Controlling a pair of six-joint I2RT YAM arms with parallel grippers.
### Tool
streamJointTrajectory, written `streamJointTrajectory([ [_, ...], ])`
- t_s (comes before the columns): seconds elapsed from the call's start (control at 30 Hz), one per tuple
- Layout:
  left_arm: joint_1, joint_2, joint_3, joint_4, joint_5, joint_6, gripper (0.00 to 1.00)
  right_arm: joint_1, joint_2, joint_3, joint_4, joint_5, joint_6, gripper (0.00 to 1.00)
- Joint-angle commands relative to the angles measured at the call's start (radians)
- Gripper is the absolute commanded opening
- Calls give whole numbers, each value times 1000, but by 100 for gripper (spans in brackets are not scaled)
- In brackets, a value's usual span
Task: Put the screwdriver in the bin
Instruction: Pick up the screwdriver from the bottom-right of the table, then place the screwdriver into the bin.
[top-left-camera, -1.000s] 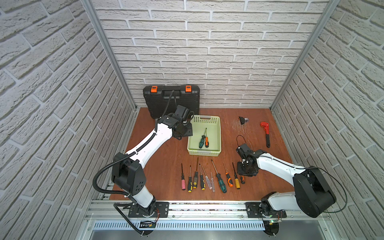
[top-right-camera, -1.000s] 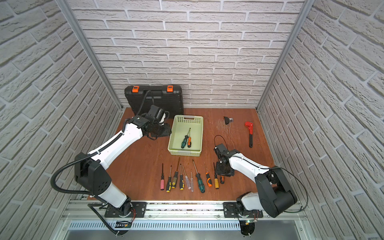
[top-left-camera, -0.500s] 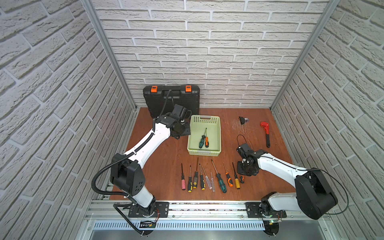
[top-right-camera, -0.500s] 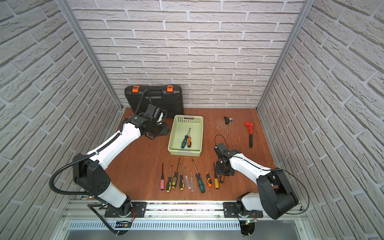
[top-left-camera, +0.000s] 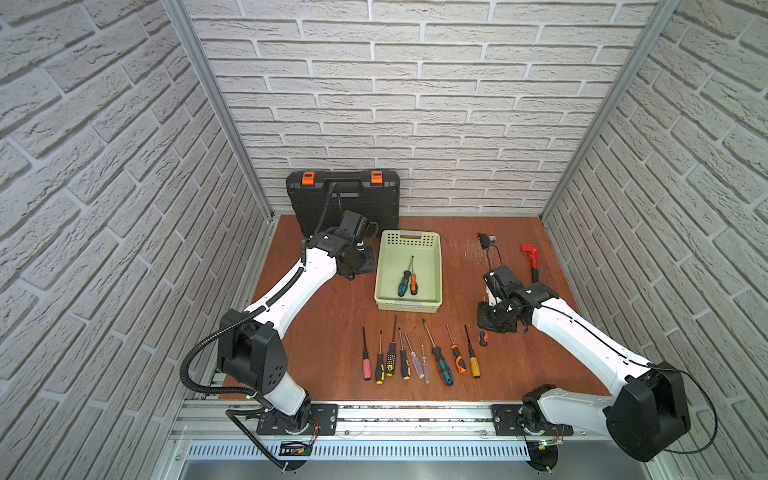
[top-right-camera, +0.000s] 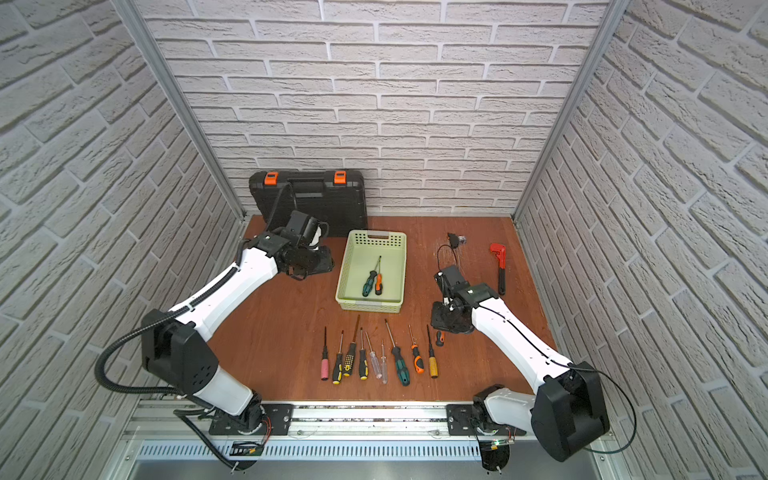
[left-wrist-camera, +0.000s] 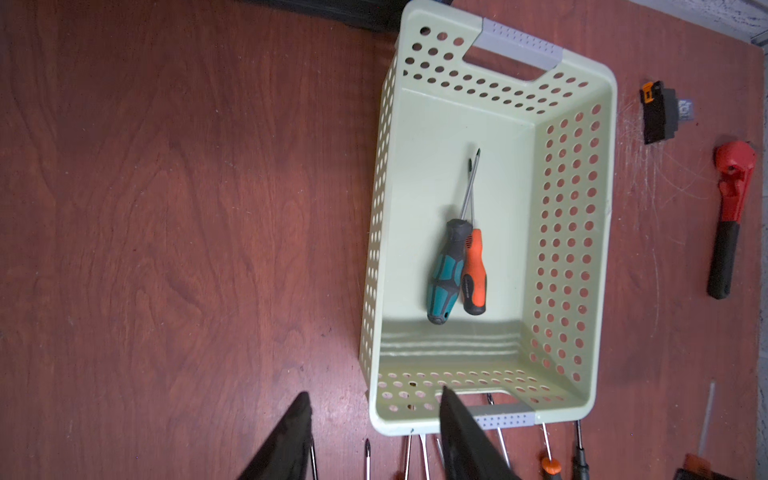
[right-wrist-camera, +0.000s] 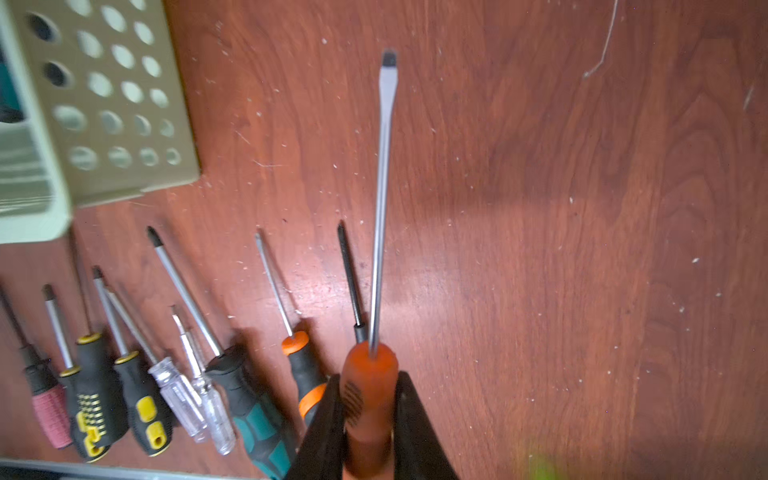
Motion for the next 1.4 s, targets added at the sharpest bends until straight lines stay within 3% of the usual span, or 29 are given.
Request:
streamJointTrajectory([
  [0.0, 15, -36, -30, 5, 5, 6, 51, -5, 23, 124, -64, -34, -52, 5],
  [0.43, 72, -144, -229, 59, 6, -58, 54, 1, 299, 548, 0, -237, -100, 5],
  [0.6, 92, -178, -264, 37, 14, -52, 55, 46, 446, 660, 34, -250, -132, 5],
  [0.97, 93, -301, -317, -9, -11, -66, 56, 133, 791, 944, 41, -161, -176, 5],
  [1.37, 121, -358, -365, 1, -13, -55, 56, 138, 901, 945, 50, 30, -170, 6],
])
